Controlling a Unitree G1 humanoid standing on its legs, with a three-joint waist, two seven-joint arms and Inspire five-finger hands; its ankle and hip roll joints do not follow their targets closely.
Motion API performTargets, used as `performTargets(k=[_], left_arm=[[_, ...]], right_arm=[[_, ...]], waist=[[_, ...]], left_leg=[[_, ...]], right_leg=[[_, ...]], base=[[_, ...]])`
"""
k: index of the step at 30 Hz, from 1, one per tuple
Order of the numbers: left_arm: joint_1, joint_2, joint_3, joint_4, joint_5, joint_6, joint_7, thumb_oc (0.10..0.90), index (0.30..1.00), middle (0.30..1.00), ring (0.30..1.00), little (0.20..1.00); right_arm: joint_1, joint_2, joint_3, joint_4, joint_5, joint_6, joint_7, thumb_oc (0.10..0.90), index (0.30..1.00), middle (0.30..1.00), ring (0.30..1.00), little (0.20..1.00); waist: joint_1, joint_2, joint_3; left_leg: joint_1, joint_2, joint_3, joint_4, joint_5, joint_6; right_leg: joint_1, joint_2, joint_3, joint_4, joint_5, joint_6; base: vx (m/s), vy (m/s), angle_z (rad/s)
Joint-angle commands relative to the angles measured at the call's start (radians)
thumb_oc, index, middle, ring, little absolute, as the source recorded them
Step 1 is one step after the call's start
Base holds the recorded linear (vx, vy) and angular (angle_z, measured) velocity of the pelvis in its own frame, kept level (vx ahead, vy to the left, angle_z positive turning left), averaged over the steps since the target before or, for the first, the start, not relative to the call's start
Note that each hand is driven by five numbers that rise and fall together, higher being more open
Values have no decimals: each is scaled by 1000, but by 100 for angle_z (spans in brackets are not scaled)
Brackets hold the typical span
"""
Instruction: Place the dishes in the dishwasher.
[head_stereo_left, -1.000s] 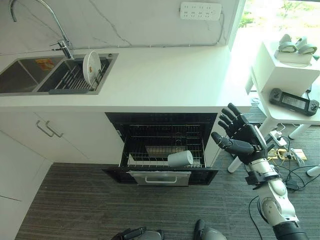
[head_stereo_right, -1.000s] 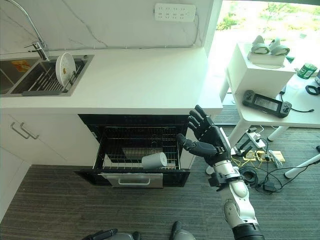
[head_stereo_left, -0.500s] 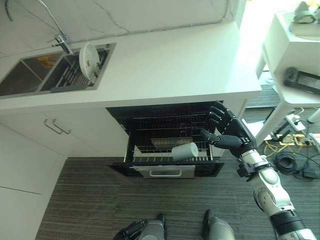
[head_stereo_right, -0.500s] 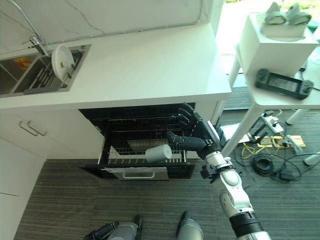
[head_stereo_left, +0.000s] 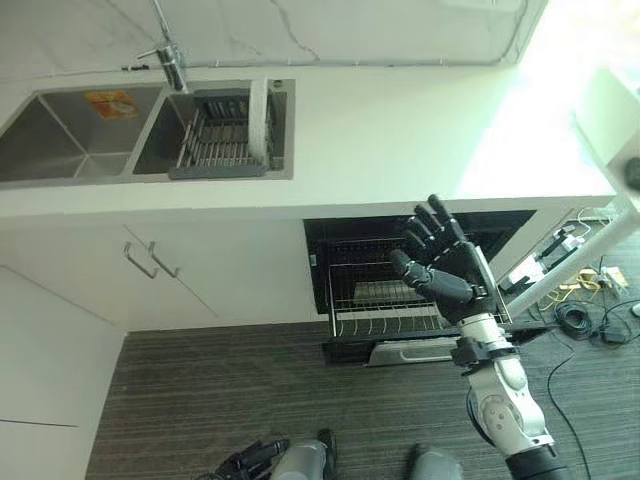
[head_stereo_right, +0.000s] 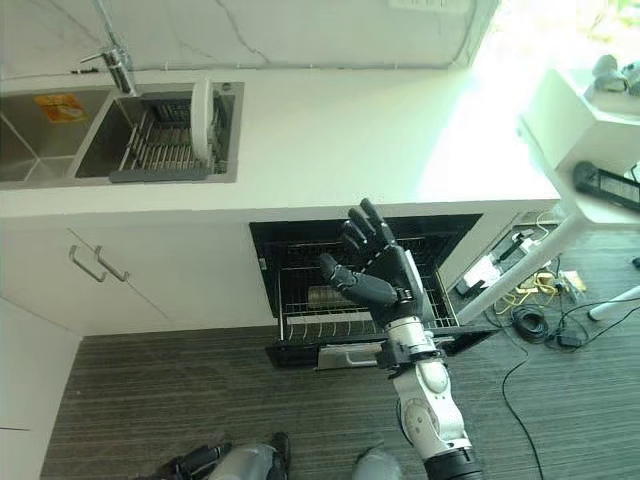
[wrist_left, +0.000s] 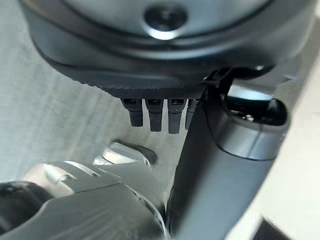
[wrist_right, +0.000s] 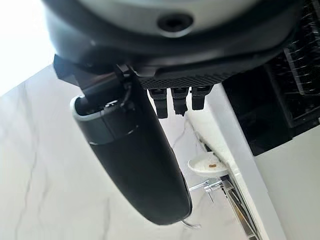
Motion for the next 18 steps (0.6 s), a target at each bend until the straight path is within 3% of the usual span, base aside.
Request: performTargets(k=[1,5,7,8,9,10,13,14,17,18], left_arm=[[101,-10,-66,9,-1,19,-10,800,900,900,900,900],[108,-18,-62,-10,-20,-15,-81,800,900,900,900,900],[111,-22,-72,-22,14,-36,-84,800,900,900,900,900],[116,-20,-70,-40,34,-24,-81,800,900,900,900,900],[109,-15,-60,-34,29,6,-88,800,900,900,900,900],[107,-15,-57,-25,34,11,-86,800,900,900,900,900],[105,-21,-60,4,30,17,-97,800,900,900,900,900],[117,-36,-53,44,57,2,-114,800,900,900,900,900],[116,-38,-52,52,100,0,-113,800,900,900,900,900],[114,-32,-55,50,135,10,-111,800,900,900,900,900]], right_arm=[[-134,-30,-96,-94,47,-168,-20,800,900,900,900,900],[-150,-62,-139,-74,78,-237,-32,800,900,900,900,900],[-153,-68,-161,-85,53,-247,-48,800,900,900,900,900],[-178,-64,-167,-68,46,-253,-46,800,900,900,900,900],[-202,-56,-168,-73,31,-218,-44,800,900,900,900,900],[-210,-57,-163,-77,23,-199,-49,800,900,900,900,900],[-229,-66,-142,-86,13,-165,-81,800,900,900,900,900],[-229,-70,-141,-96,10,-142,-101,800,900,900,900,900],[-217,-73,-148,-110,1,-137,-112,800,900,900,900,900],[-194,-72,-151,-120,10,-140,-119,800,900,900,900,900]], waist=[[-27,4,5],[-18,-33,5],[-17,-41,21],[-9,-37,30],[-7,-27,25],[-6,-18,23],[-3,14,18],[8,32,16],[3,39,12],[2,41,2]], left_leg=[[16,28,-45,102,-166,-43],[64,-22,2,102,-153,-46],[3,-20,-16,240,-99,-74],[-34,-4,-32,272,-85,-85],[-8,20,-58,143,-74,-83],[-10,40,-71,102,-63,-93],[-88,103,-147,102,-53,-131],[-168,160,-218,102,7,-167],[-175,175,-179,102,-10,-160],[-166,159,-183,102,-33,-152]], right_leg=[[64,-16,-16,-207,35,39],[70,-63,-12,-207,25,20],[71,-71,16,-207,32,9],[77,-67,31,-207,35,10],[81,-58,59,-207,24,19],[87,-53,67,-207,16,23],[98,-28,93,-207,-2,27],[127,-24,123,-207,-28,31],[147,-48,112,-207,-38,42],[160,-71,114,-207,-38,60]], base=[[59,41,60],[66,25,39],[45,70,36],[138,298,47],[183,380,53],[201,420,40],[185,380,-14],[263,510,-14],[185,443,-24],[129,359,-44]])
